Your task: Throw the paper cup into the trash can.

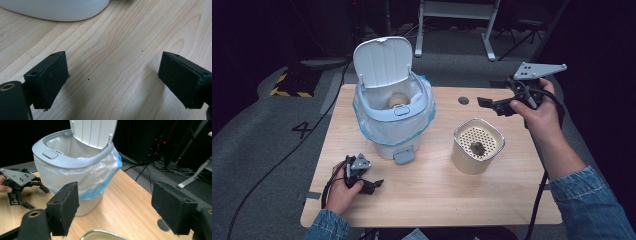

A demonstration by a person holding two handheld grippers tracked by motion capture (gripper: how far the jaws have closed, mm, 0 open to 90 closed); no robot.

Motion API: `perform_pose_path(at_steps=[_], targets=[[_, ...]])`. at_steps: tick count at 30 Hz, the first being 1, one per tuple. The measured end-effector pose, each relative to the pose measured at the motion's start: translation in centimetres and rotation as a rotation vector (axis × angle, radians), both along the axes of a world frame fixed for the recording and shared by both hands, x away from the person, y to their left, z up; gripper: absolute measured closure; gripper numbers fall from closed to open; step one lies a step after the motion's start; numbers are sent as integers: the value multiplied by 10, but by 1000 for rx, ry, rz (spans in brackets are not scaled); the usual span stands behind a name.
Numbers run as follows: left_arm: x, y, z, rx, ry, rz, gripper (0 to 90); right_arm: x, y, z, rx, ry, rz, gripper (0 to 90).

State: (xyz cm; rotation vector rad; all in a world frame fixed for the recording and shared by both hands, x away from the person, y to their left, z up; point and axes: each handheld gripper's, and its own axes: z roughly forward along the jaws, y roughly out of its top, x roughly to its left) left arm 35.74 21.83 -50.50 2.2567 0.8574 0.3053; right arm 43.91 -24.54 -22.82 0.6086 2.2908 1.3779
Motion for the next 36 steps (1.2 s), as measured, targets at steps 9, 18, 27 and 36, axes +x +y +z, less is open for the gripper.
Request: perform_pose_path(at_steps=[9,18,27,36], targets=[[0,0,0,2,0,-1,95,-14,-33,-15,-41,29,-16,238],[-1,1,0,-1,0,4,96,-31,-61,-44,-80,71,-72,240],[-1,1,0,-1,0,6,96,-51,-83,-79,-41,82,-93,240],[-1,1,0,-1,-1,6,96,-65,-99,-119,-55,111,-136,229]])
